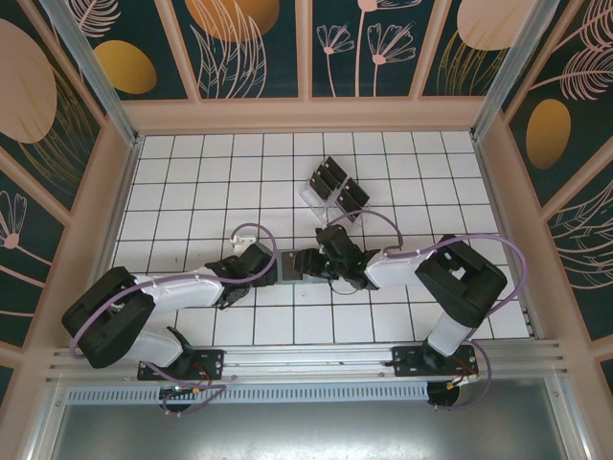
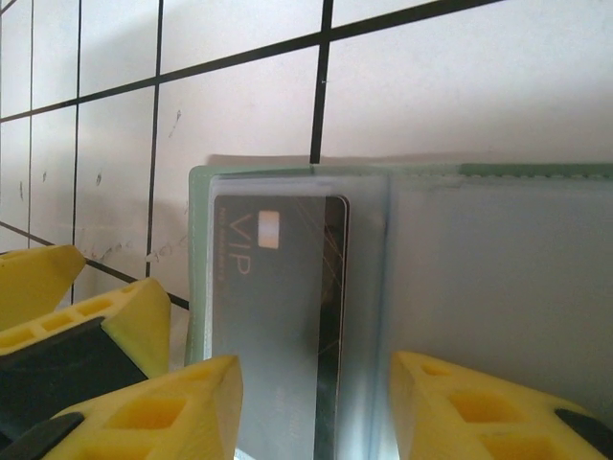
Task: Put the credit cards into the card holder
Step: Insert the credit card into the card slot.
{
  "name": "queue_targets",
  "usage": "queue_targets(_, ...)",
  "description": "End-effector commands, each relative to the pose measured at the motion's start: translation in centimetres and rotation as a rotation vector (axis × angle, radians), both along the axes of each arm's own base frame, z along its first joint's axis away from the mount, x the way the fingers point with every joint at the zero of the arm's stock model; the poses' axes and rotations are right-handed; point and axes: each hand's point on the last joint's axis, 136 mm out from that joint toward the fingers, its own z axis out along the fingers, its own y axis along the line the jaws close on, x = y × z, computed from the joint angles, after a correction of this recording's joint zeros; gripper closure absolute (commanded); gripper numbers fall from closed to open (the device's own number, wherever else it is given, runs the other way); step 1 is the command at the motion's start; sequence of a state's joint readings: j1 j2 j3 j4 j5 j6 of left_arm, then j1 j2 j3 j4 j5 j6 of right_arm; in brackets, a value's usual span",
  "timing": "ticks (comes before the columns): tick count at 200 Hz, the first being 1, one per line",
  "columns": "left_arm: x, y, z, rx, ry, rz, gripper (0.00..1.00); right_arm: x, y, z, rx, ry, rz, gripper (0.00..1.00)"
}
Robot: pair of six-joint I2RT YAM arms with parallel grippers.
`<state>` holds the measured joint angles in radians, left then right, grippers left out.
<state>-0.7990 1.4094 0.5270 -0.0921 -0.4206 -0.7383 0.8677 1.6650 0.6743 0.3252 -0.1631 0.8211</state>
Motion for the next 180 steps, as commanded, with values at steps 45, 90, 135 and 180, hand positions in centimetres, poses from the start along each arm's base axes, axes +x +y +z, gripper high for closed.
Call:
queue_targets(45,0.2,0.2,1.7,-0.008,-0.038,0.024,0.02,0.5,1.2,4.4,0.046,-0.072,0.03,0.56)
queue_targets(90,0.6,0.5,2.6,-0.008,-0.071,0.043,0.01,2.0,1.7,7.7,0.033,-0.163,0.047,0.56)
queue_targets(135,1.0,0.5,2.5,-0.001,-0.081,0.053,0.01,3.5,1.7,8.7,-0.024,-0.226,0.079,0.55)
queue_targets(180,1.2,0.3,1.8,0.015,-0.072,0.054,0.02,3.5,2.7,6.5,-0.082,-0.186,0.141,0.57)
